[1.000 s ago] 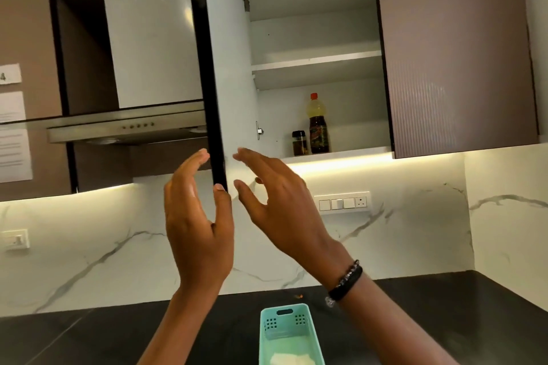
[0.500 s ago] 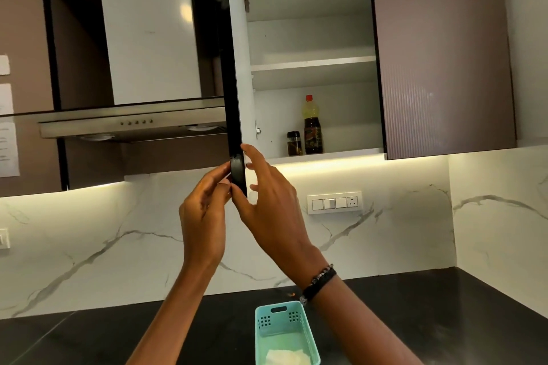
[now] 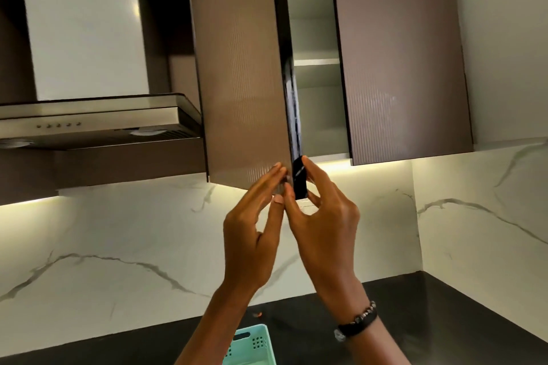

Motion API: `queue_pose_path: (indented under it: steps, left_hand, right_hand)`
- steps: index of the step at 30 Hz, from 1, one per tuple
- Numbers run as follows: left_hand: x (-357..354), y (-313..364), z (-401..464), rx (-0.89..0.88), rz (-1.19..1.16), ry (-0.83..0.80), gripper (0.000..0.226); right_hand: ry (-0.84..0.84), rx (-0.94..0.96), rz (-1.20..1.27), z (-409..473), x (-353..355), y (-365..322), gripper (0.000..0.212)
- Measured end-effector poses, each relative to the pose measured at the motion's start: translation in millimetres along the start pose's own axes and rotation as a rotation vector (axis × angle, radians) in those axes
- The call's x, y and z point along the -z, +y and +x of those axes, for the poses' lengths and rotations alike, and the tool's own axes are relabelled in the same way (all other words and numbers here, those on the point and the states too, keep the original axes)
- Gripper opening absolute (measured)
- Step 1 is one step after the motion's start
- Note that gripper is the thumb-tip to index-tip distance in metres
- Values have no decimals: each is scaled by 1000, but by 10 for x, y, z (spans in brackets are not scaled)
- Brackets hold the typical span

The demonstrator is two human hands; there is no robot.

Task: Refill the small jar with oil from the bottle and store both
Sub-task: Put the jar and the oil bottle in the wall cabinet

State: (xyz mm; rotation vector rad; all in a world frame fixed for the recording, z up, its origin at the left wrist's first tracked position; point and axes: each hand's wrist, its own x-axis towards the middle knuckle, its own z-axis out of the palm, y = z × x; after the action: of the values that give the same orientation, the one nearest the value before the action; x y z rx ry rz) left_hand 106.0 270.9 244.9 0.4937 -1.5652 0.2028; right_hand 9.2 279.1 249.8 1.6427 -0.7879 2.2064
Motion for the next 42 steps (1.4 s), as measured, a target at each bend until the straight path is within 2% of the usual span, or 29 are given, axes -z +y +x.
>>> queue_pose_path:
  steps: [4,9,12,17,25,33,37,42]
  left_hand:
    - [-581,-300,28,-140,109,-79,45]
    - [-1345,-787,131,-280,238,-110,43]
    - [-1762,-1077,204,-316,325,-120,44]
    - [-2341,-1550,299,-365,479,-110,42]
    - [-2858,-2186,424,-357,716,-151,43]
    - [-3073,-2623,539,-331,874,-232,49]
    - [-3122,-2775,560,-322,916,-259,51]
    - [-3168,-2884,580,-302,936,-260,49]
  right_hand:
    - [96,-30,14,182,180,557,50]
    - [125,-104,60,424,286,1405,47]
    - [133,-162,66,586,292,1956,46]
    - [115,-246,157,809,168,2703,28]
    - [153,-321,176,975,-251,3615,16]
    - [187,-489,110,1110,-652,4192,26]
    - [193,-567,12,1158,-784,4293,39]
    - [190,-594,-69,1156,-854,4398,47]
